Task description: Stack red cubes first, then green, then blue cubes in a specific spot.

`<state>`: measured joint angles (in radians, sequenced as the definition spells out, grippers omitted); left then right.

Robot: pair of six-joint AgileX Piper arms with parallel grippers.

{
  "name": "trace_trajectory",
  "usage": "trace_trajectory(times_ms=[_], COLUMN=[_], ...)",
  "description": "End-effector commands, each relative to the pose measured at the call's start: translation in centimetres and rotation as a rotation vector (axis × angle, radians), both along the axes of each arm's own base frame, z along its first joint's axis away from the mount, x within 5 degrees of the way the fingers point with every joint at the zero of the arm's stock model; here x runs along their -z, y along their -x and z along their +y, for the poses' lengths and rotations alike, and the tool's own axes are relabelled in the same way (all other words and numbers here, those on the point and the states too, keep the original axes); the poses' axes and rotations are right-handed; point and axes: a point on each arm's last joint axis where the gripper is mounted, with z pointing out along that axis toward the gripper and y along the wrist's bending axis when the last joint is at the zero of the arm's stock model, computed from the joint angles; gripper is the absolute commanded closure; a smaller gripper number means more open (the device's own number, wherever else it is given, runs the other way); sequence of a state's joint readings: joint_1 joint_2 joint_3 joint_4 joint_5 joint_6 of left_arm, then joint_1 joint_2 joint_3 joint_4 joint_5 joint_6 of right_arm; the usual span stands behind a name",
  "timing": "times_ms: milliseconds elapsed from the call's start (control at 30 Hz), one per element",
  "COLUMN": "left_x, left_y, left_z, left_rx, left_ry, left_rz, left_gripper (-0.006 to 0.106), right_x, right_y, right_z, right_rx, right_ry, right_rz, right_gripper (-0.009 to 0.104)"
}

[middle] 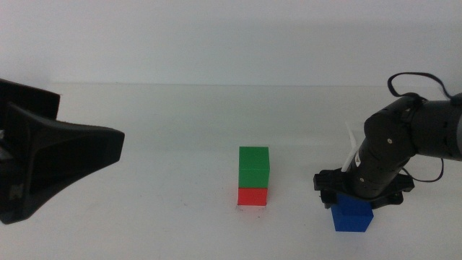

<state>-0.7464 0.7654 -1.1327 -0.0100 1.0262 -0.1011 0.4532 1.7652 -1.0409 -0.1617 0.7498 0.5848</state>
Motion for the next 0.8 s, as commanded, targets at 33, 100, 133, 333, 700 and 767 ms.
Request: trace_trajectory(times_ms=[33,100,133,333,700,767], left_x=[-0.1,-0.1,-0.1,-0.1,-0.1,-0.1], left_y=[0.0,0.0,0.0,0.0,0.0,0.0], left_z=[0.1,0.1,0.1,0.1,0.1,0.1], left_rx=[-0.002,-0.002,-0.002,-0.004,-0.004,-0.004], left_ry=[0.011,0.011,0.011,0.005,0.005,0.005], left_rz=[-0.011,-0.011,-0.011,-0.017,-0.017,-0.017], left_gripper=[0.007,0.007,0.007,0.007,0.007,0.007], right_x=[0.3,0.4,0.3,-4.1,-13.4,-13.6], right_y=[-0.5,-0.5,-0.5,-0.3,-3.1,-3.4], right_z=[-0.3,-0.3,-0.3,1.8,11.0,12.1], right_rx=[0.011,0.023,0.027,-0.012,-0.037,-0.048], right_ry=[0.002,0.0,-0.003,0.06,-0.016,-0.04], right_rz=[-0.003,-0.002,-0.006,0.006,-0.182,-0.193], right_gripper=[0.028,0.041,0.05,0.065,0.065,0.065])
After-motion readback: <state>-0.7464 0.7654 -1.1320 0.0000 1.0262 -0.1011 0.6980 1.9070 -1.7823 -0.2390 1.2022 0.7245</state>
